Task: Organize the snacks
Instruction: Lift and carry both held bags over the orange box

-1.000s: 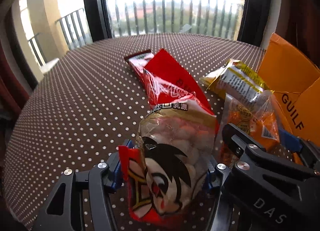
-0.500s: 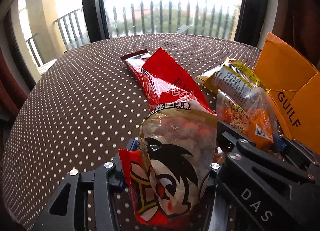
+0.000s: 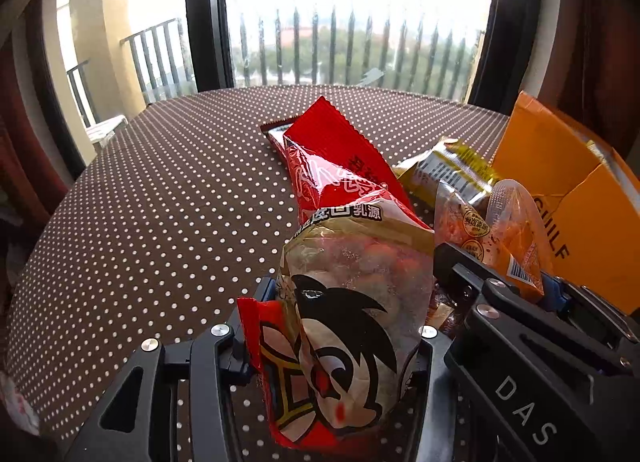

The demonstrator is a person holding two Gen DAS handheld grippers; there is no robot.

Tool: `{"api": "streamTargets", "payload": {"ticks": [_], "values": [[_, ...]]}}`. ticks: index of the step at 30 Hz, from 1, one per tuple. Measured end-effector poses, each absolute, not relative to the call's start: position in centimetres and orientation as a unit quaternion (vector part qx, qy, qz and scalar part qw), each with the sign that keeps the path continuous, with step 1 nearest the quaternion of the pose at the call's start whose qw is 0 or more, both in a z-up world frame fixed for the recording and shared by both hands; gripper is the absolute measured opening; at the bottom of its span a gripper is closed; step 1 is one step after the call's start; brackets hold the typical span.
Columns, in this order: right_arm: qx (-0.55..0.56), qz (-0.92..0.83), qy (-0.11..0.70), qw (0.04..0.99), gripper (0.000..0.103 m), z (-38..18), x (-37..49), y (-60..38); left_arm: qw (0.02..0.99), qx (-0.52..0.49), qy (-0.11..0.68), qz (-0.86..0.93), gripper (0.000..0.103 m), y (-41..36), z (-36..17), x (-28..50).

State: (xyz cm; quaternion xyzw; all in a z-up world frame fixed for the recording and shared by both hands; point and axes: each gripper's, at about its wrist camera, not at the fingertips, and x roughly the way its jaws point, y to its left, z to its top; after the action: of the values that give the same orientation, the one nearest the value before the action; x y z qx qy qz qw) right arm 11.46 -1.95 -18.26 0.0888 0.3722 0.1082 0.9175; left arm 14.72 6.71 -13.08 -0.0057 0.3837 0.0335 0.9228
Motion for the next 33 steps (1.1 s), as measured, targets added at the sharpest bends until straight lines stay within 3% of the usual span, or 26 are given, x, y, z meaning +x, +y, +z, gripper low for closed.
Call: {"api": "streamTargets", "payload": {"ticks": [33], "values": [[0.047,0.135,0.27,0.952,0.05,-8.4,7.9,-4.9,0.96,-0.011,0.278,0.037,0.049,0.9,-2.4,9.4]]}}
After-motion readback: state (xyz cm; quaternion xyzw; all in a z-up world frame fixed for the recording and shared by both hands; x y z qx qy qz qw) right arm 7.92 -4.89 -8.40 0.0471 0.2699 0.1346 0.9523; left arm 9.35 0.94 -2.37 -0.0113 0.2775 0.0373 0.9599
